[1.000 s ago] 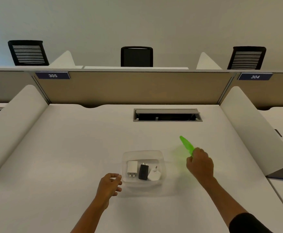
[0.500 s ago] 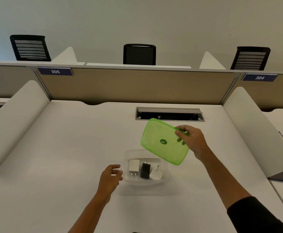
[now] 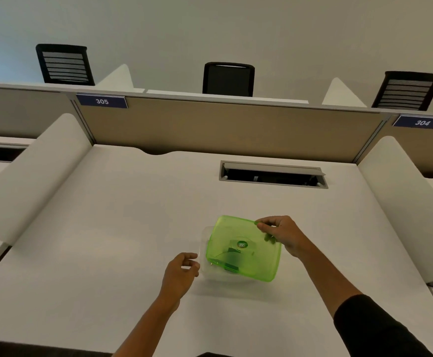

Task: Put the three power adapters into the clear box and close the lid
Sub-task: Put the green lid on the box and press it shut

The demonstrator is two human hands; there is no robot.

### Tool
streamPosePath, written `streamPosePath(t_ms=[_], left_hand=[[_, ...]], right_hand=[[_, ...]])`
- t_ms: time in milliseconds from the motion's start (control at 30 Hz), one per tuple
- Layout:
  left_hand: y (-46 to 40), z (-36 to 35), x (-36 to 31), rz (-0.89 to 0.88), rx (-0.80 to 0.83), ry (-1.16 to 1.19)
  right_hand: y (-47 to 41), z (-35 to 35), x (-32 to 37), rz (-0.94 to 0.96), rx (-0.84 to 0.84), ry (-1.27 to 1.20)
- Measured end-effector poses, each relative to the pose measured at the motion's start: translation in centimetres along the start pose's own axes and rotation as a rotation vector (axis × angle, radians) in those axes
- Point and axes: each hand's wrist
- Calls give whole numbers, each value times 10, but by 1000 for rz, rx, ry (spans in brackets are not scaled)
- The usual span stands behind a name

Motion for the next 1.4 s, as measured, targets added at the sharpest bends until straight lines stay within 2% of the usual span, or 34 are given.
streamPosePath(t_ms=[367, 633, 967, 1133, 1400], left_hand=[[-1, -3, 1, 6, 6, 6], [-4, -7, 1, 8, 10, 11], [-8, -10, 1, 8, 16, -4], [-6, -11, 0, 23, 37, 16], [-10, -9, -1, 36, 82, 50]], right_hand=[[-19, -21, -25, 154, 19, 474], [-34, -38, -38, 251, -18, 562], [-40, -61, -30, 280, -35, 582], [-41, -63, -34, 274, -45, 503], [-17, -59, -51, 29, -328, 284]])
Point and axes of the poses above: each hand's wrist, its own y-axis away from the middle knuckle, its own z-axis out of the back of the hand, x = y × z, and after that the axes turned 10 degrees about z, right-handed
